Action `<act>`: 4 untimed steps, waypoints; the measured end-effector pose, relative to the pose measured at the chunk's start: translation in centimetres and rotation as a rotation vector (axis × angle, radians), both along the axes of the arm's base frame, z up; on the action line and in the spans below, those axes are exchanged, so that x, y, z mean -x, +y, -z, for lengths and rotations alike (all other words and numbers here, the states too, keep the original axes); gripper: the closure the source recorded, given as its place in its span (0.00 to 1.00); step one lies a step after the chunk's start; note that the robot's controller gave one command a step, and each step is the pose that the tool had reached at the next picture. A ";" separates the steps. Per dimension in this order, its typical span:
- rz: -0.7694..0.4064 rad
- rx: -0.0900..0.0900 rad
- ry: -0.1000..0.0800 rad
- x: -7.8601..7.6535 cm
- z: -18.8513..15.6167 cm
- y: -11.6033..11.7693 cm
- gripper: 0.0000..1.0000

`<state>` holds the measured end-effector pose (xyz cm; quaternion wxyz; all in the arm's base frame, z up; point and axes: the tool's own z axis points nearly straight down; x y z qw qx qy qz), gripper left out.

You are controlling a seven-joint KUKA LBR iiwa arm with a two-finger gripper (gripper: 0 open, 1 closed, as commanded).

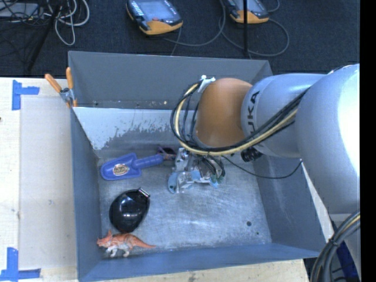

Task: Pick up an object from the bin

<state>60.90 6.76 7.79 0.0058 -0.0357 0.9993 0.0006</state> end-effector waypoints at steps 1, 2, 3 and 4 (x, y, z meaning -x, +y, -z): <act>0.001 0.002 0.014 1.0 -3.6 0.3 1.00; 0.001 0.001 0.007 0.7 -7.4 1.4 1.00; 0.023 0.002 0.017 0.6 -12.0 1.4 1.00; 0.018 0.000 0.001 0.5 -10.3 1.5 1.00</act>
Offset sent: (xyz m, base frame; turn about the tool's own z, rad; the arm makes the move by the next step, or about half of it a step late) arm -0.0078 0.0138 0.0715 0.0023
